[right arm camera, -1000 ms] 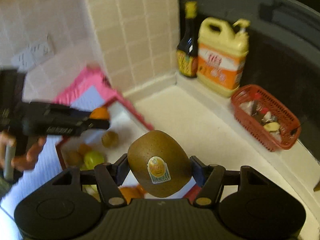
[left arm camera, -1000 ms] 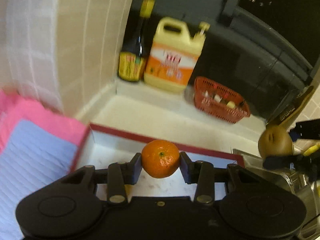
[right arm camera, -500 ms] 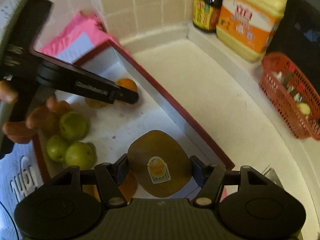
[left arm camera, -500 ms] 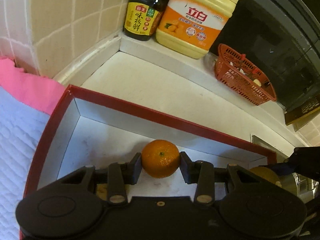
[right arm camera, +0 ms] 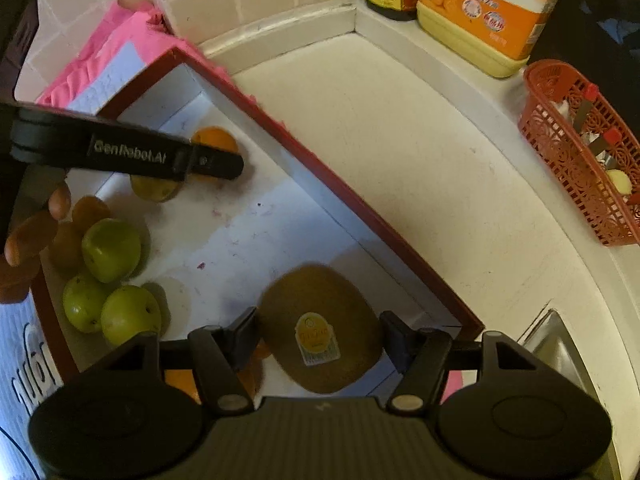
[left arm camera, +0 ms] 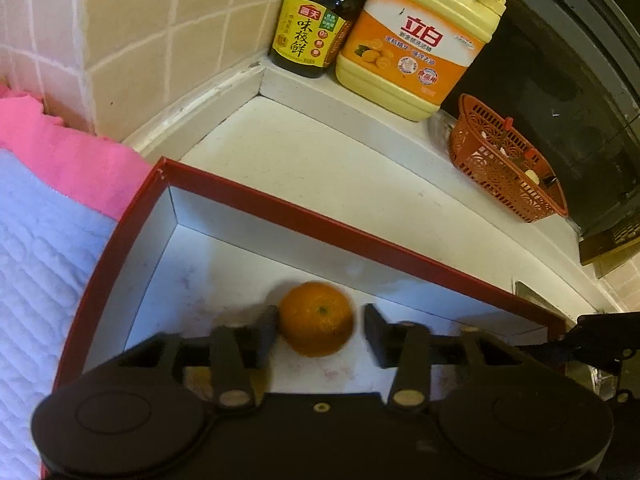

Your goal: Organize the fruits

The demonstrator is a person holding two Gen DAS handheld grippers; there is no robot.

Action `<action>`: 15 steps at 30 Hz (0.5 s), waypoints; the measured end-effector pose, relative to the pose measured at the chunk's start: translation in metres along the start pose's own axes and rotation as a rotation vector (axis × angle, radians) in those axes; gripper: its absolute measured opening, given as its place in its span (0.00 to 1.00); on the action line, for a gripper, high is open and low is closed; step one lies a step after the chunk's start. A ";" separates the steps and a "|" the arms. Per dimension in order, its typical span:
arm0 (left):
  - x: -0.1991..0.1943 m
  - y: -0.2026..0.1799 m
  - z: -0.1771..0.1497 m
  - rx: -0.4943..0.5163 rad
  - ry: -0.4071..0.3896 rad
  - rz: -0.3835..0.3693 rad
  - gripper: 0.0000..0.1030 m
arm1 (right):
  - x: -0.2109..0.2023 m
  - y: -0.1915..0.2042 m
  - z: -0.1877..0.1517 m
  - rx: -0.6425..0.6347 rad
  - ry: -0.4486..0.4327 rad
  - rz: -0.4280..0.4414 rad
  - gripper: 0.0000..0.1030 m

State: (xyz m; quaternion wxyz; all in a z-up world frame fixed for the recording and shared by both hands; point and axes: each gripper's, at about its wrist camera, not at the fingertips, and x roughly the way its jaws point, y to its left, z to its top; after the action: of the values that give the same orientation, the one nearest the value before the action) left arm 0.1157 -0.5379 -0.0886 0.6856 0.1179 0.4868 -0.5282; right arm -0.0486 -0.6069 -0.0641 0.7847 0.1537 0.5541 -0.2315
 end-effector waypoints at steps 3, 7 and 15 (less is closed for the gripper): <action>-0.008 -0.002 0.001 -0.007 -0.013 -0.009 0.76 | -0.014 -0.004 0.002 0.029 -0.040 0.019 0.67; -0.020 -0.005 -0.001 0.018 -0.034 -0.008 0.76 | -0.029 -0.006 -0.002 0.020 -0.070 0.007 0.67; -0.051 -0.009 -0.010 0.029 -0.079 0.005 0.76 | -0.056 -0.002 -0.023 0.003 -0.111 0.007 0.67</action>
State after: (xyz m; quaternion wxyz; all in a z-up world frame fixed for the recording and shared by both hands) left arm 0.1042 -0.5033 -0.0499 0.7040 0.1080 0.4513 -0.5376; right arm -0.0838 -0.5861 -0.0195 0.8148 0.1436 0.5089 -0.2377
